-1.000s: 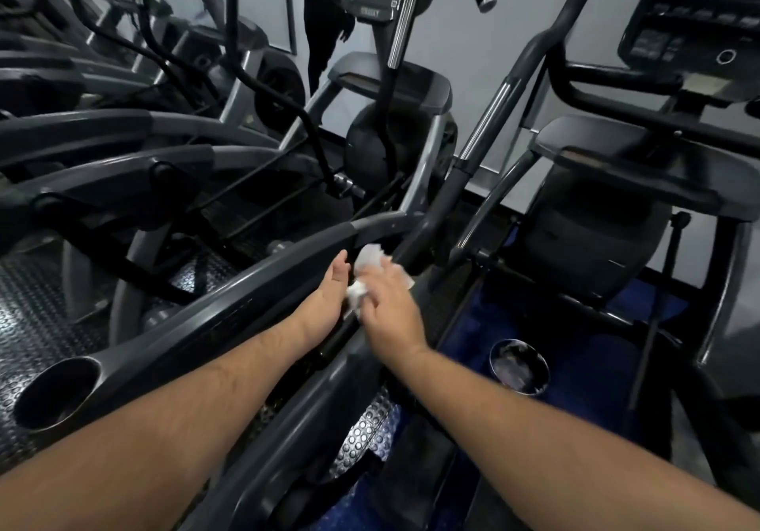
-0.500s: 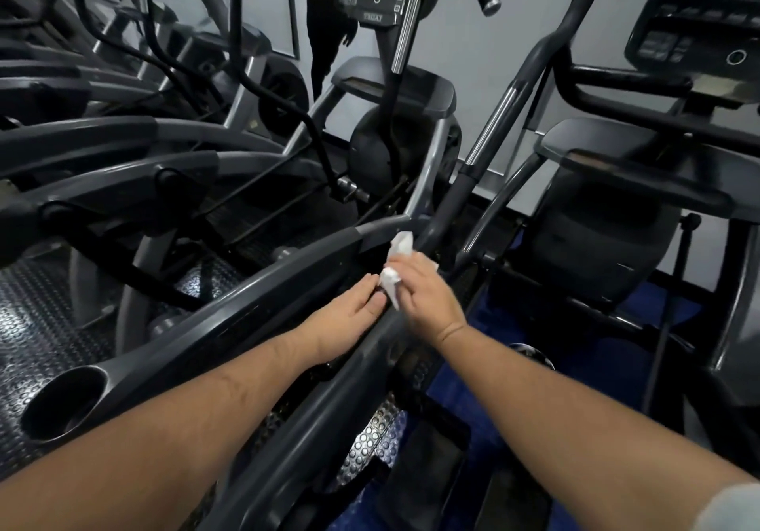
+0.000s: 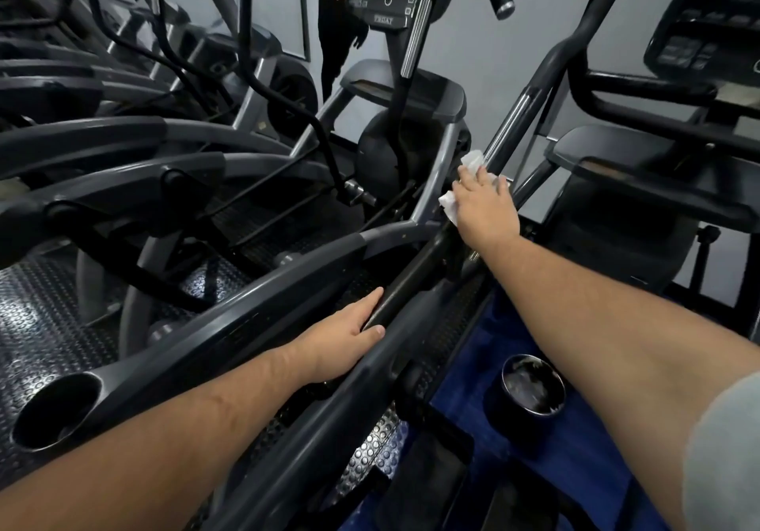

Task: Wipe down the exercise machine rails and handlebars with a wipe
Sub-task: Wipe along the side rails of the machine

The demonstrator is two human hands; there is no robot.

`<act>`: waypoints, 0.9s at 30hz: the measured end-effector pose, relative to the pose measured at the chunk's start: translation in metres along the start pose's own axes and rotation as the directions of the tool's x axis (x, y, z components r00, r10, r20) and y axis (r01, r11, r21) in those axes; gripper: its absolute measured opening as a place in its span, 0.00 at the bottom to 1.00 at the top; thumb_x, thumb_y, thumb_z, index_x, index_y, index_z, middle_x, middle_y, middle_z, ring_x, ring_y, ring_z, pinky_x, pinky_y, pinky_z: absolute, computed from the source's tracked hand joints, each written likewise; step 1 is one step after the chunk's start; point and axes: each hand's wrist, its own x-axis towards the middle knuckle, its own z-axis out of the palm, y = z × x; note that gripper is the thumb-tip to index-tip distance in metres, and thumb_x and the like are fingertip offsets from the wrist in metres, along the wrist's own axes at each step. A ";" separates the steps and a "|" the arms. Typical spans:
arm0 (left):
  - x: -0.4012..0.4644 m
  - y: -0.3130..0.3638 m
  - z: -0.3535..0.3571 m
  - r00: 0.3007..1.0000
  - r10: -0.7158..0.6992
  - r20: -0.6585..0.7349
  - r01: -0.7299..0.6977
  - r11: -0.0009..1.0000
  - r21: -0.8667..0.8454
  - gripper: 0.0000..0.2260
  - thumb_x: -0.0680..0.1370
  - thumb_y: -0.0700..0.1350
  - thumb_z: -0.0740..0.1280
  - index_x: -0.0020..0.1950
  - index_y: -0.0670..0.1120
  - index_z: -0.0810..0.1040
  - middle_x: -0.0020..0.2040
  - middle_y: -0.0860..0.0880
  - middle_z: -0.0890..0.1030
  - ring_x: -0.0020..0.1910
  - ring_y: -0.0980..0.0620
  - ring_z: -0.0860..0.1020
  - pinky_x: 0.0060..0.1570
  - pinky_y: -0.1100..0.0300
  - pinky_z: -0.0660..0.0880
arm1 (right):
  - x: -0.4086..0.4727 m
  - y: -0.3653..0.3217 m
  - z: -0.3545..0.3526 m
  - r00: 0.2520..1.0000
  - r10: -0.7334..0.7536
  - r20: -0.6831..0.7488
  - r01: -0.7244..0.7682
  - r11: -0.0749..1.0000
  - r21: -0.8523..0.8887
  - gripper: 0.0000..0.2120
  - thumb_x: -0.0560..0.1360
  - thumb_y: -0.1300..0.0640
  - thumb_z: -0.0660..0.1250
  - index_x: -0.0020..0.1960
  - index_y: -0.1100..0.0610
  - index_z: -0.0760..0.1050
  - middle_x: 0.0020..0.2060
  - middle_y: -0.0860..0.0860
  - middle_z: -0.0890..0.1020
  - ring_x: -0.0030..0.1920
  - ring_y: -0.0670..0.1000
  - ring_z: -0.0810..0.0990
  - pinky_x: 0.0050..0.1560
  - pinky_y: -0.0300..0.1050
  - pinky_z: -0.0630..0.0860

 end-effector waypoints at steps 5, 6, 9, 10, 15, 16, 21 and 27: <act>0.000 -0.001 0.000 1.000 0.007 0.002 -0.007 1.000 -0.030 0.29 0.83 0.56 0.57 0.80 0.59 0.48 0.79 0.57 0.57 0.76 0.59 0.57 0.73 0.61 0.54 | -0.018 -0.023 0.015 0.999 -0.047 0.002 0.047 0.995 0.093 0.15 0.81 0.57 0.60 0.63 0.58 0.79 0.71 0.55 0.72 0.74 0.61 0.64 0.72 0.57 0.61; 0.001 -0.001 0.000 1.000 0.008 -0.003 -0.008 0.999 -0.041 0.28 0.83 0.57 0.56 0.80 0.59 0.48 0.79 0.56 0.57 0.76 0.59 0.57 0.74 0.61 0.54 | -0.029 -0.031 0.022 0.997 -0.072 -0.003 0.072 0.985 0.155 0.13 0.81 0.58 0.61 0.61 0.59 0.80 0.69 0.55 0.73 0.73 0.61 0.65 0.70 0.56 0.63; 0.002 -0.002 0.001 1.000 0.009 -0.018 -0.011 0.994 -0.111 0.28 0.82 0.61 0.54 0.80 0.59 0.50 0.79 0.57 0.57 0.76 0.59 0.57 0.74 0.62 0.53 | -0.063 -0.057 0.028 0.999 0.021 0.036 -0.037 0.841 0.539 0.11 0.81 0.57 0.61 0.58 0.57 0.79 0.70 0.53 0.73 0.72 0.58 0.68 0.65 0.56 0.71; 0.002 -0.002 0.002 1.000 0.000 -0.022 -0.003 0.988 -0.153 0.28 0.82 0.63 0.53 0.80 0.59 0.51 0.79 0.58 0.58 0.77 0.59 0.56 0.74 0.61 0.53 | -0.074 -0.067 0.026 0.995 0.077 0.065 -0.101 0.779 0.618 0.09 0.82 0.55 0.60 0.58 0.56 0.77 0.67 0.53 0.74 0.67 0.57 0.73 0.59 0.54 0.74; 0.003 -0.006 0.006 0.998 -0.010 -0.061 -0.011 0.945 -0.326 0.40 0.69 0.79 0.48 0.78 0.65 0.49 0.78 0.62 0.56 0.76 0.61 0.55 0.77 0.55 0.52 | -0.115 -0.105 0.009 0.977 0.186 0.102 -0.203 0.677 0.708 0.09 0.81 0.59 0.58 0.58 0.56 0.74 0.60 0.51 0.75 0.53 0.56 0.79 0.51 0.49 0.75; 0.004 -0.007 0.006 0.997 -0.007 -0.071 -0.017 0.940 -0.339 0.40 0.69 0.80 0.47 0.78 0.66 0.48 0.78 0.62 0.56 0.77 0.61 0.54 0.77 0.54 0.52 | -0.123 -0.114 0.006 0.979 0.182 0.096 -0.195 0.673 0.713 0.10 0.81 0.59 0.58 0.59 0.56 0.75 0.62 0.49 0.74 0.55 0.55 0.78 0.53 0.50 0.75; 0.000 -0.005 0.006 0.990 0.076 -0.116 -0.113 0.926 -0.359 0.32 0.74 0.76 0.46 0.76 0.70 0.44 0.78 0.64 0.51 0.78 0.61 0.49 0.77 0.50 0.49 | -0.166 -0.145 0.014 0.999 -0.026 -0.048 0.054 0.601 0.798 0.17 0.81 0.55 0.56 0.64 0.53 0.79 0.67 0.43 0.76 0.70 0.47 0.71 0.72 0.50 0.68; -0.009 -0.004 0.004 0.974 0.064 -0.219 -0.122 0.958 -0.261 0.31 0.76 0.73 0.43 0.78 0.67 0.47 0.69 0.73 0.57 0.79 0.55 0.49 0.77 0.45 0.48 | -0.126 -0.086 0.022 0.973 -0.208 -0.097 0.220 0.731 0.646 0.19 0.81 0.52 0.55 0.61 0.57 0.80 0.60 0.53 0.81 0.60 0.57 0.76 0.66 0.50 0.66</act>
